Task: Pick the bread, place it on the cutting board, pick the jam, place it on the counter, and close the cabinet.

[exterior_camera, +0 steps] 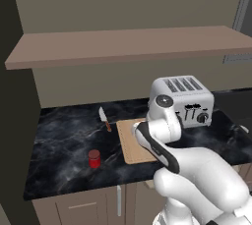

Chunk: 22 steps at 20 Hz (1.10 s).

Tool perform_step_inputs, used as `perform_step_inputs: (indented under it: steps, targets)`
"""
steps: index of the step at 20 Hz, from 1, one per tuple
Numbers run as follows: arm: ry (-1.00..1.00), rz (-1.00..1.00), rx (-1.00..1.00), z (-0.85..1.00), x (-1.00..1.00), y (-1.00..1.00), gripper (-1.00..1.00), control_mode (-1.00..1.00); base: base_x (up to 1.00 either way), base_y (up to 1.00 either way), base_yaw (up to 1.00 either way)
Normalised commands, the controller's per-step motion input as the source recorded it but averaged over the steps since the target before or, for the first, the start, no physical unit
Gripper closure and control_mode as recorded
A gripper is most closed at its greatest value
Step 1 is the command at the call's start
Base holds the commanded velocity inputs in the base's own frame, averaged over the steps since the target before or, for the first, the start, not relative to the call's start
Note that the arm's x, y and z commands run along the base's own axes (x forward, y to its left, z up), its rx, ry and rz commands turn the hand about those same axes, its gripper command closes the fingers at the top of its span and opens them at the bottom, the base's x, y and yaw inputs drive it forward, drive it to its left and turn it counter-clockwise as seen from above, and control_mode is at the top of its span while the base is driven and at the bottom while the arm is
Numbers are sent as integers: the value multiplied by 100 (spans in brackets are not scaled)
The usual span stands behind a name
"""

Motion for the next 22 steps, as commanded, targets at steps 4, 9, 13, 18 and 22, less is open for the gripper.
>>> perform_step_inputs:
  steps: [4,9,13,18,22]
  targets:
    - [0,0,0,-18,3,0,100,-100,0,0,0]
    - [0,0,0,-11,0,0,100,-100,0,0,0]
    - [0,0,0,-16,0,0,100,-100,0,0,0]
    - [0,0,0,-22,0,0,100,-100,0,0,0]
    - [0,0,0,-29,0,0,100,-100,0,0,0]
